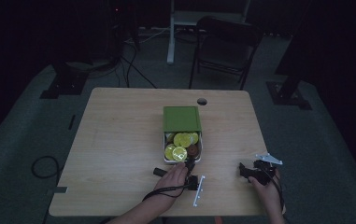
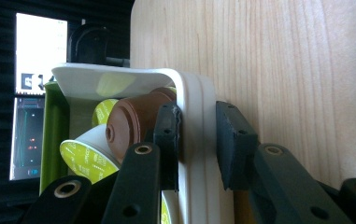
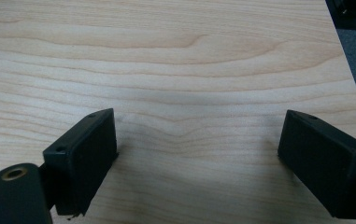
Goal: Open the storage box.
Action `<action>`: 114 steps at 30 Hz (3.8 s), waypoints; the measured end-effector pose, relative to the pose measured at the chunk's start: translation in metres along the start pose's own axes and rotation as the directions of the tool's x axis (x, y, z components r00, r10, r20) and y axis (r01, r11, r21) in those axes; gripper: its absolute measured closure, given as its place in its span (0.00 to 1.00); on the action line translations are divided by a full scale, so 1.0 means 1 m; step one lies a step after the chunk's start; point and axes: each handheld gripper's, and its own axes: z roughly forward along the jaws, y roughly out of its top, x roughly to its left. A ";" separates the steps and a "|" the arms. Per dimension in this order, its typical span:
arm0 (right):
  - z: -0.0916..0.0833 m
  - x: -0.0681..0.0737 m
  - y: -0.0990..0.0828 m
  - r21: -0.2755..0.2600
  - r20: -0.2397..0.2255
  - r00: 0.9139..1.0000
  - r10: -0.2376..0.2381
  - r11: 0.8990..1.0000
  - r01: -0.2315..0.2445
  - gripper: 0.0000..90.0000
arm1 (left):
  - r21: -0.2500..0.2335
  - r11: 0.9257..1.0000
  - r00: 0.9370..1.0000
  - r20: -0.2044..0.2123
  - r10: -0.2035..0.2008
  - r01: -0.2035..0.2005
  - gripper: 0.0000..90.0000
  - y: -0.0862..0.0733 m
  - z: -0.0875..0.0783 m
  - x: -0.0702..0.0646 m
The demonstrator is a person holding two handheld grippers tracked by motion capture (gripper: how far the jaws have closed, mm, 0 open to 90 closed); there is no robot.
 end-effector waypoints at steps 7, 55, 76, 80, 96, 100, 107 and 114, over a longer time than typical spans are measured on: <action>0.000 0.000 0.000 0.000 0.000 1.000 0.000 1.000 0.000 0.12 | -0.017 1.000 1.000 0.004 -0.001 0.002 0.80 0.003 -0.008 -0.005; 0.000 0.000 0.000 0.000 0.000 1.000 0.000 1.000 0.000 0.12 | -0.098 0.983 0.979 0.150 -0.137 0.152 0.66 0.011 -0.041 -0.013; 0.000 0.000 0.000 0.000 0.000 1.000 0.000 1.000 0.000 0.12 | -0.132 0.888 0.863 0.335 -0.379 0.441 0.65 -0.012 -0.061 -0.001; 0.000 0.000 0.000 0.000 0.000 1.000 0.000 1.000 0.000 0.12 | -0.118 0.874 0.839 0.364 -0.404 0.472 0.65 -0.019 -0.063 -0.002; 0.000 0.000 0.000 0.000 0.000 1.000 -0.001 1.000 0.001 0.12 | -0.048 0.805 0.738 0.434 -0.517 0.592 0.65 -0.052 -0.068 -0.006; 0.000 0.000 0.000 0.000 0.000 1.000 -0.001 1.000 0.001 0.12 | -0.023 0.803 0.731 0.430 -0.529 0.595 0.66 -0.060 -0.070 -0.010; 0.000 0.000 0.000 0.000 0.000 1.000 -0.001 1.000 0.001 0.12 | 0.007 0.779 0.702 0.427 -0.570 0.627 0.65 -0.076 -0.076 -0.011; 0.000 0.000 0.000 0.000 0.000 1.000 -0.001 1.000 0.001 0.12 | 0.043 0.754 0.678 0.408 -0.612 0.655 0.65 -0.095 -0.080 -0.010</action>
